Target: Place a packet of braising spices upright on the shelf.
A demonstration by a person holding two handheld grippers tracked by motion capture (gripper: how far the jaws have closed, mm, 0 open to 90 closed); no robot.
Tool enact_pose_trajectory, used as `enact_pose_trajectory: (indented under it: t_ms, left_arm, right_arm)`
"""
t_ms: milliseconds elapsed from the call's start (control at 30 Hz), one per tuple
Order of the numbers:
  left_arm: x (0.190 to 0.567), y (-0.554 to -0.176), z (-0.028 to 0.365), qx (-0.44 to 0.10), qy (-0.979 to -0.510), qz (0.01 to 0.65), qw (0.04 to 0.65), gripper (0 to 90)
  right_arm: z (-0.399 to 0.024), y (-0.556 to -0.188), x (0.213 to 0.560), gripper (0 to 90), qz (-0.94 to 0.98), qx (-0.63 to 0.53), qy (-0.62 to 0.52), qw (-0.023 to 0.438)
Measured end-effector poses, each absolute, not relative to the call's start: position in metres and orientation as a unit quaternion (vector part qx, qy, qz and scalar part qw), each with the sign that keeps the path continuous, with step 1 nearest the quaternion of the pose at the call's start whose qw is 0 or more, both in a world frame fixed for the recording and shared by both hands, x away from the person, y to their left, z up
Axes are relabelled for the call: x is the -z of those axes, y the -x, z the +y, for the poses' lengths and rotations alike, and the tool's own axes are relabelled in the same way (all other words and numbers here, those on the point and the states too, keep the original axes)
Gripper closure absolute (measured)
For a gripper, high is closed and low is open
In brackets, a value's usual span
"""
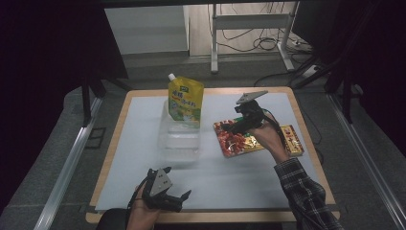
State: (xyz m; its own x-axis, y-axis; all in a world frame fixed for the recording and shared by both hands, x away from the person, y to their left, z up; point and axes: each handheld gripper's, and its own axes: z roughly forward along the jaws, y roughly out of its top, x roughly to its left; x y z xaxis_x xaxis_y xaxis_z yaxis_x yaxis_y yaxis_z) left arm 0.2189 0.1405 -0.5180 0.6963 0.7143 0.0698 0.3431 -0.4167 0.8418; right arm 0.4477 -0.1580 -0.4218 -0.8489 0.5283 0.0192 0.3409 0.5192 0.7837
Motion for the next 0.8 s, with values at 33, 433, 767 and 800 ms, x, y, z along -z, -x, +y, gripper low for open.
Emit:
enact_pose_trajectory:
  t_ms: [33, 433, 767, 800]
  left_arm:
    - [0.518, -0.219, 0.14, -0.215, -0.814, 0.324, 0.431, 0.3]
    - [0.519, -0.219, 0.14, -0.215, -0.815, 0.325, 0.43, 0.3]
    - [0.519, -0.219, 0.14, -0.215, -0.816, 0.324, 0.428, 0.3]
    - [0.519, -0.219, 0.14, -0.216, -0.815, 0.324, 0.429, 0.3]
  right_arm:
    - [-0.162, -0.447, 0.423, 2.2, 0.863, -0.421, -0.255, 0.111]
    - [-0.191, -0.437, 0.436, 2.3, 0.864, -0.402, -0.272, 0.132]
    - [-0.213, -0.434, 0.452, 2.3, 0.867, -0.371, -0.295, 0.157]
    - [-0.215, -0.435, 0.453, 2.3, 0.865, -0.371, -0.298, 0.157]
